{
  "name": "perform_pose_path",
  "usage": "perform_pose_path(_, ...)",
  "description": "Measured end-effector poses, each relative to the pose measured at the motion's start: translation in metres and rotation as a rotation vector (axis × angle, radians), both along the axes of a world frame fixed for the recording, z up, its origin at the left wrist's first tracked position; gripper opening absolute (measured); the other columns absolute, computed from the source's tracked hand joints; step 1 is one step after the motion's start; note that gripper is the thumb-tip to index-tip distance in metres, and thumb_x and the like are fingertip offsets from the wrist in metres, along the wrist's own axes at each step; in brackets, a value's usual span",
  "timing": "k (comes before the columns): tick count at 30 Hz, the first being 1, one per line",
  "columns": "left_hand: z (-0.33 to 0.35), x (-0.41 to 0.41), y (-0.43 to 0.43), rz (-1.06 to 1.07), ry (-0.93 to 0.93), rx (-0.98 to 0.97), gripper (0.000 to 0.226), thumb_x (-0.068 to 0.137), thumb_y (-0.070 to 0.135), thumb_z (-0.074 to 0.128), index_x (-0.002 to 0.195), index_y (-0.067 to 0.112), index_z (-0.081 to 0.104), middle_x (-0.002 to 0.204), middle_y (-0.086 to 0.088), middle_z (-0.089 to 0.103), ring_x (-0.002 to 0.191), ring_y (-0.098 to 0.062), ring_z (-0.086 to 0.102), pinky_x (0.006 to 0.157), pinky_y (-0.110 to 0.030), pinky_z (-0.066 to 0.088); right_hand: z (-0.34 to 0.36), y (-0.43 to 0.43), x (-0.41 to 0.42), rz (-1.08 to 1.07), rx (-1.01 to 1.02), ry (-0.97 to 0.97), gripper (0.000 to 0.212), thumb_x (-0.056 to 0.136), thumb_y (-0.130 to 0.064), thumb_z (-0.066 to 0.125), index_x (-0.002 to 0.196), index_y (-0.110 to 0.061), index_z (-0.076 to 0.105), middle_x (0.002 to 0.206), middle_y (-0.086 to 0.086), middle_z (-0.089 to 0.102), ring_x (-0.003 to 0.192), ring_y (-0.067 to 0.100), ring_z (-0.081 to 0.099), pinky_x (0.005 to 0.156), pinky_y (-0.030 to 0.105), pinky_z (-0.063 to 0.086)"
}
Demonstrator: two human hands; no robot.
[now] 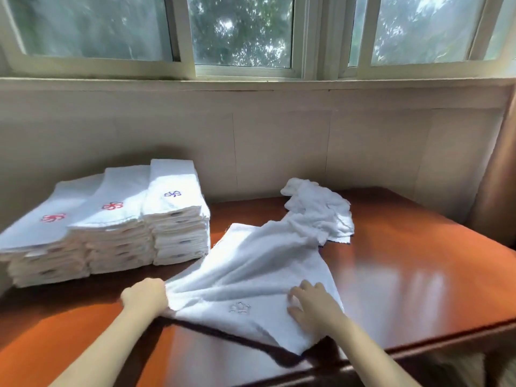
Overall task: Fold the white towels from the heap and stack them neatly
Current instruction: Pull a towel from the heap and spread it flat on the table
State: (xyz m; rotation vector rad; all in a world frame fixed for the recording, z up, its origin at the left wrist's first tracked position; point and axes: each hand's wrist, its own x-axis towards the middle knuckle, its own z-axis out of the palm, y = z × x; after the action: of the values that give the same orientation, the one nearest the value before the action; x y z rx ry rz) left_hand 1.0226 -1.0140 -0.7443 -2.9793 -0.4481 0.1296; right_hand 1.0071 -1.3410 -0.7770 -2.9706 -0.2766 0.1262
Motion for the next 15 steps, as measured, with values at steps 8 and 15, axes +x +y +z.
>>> perform_pose_path(8,-0.020,-0.045,-0.066,-0.233,0.072,-0.363,0.035,0.093,0.026,0.043,0.125,0.017,0.055,0.136,-0.010,0.047,0.128,-0.028,0.043,0.106,-0.038,0.036,0.023,0.117,-0.062,0.178,0.330,0.217,0.036,0.090,-0.028,0.049,0.123,-0.015,0.056,0.115,0.006,0.062,0.100,0.021,0.058,0.083,0.030,0.046)
perform_pose_path(15,-0.044,-0.068,-0.018,-0.040,-0.073,-0.376,0.040,0.097,0.031,0.037,0.133,0.019,0.047,0.140,-0.008,0.037,0.128,-0.032,0.033,0.104,-0.044,0.034,0.008,0.113,-0.050,0.017,0.606,0.092,0.026,0.094,-0.014,0.045,0.113,-0.018,0.063,0.110,0.000,0.065,0.093,0.013,0.061,0.079,0.023,0.049)
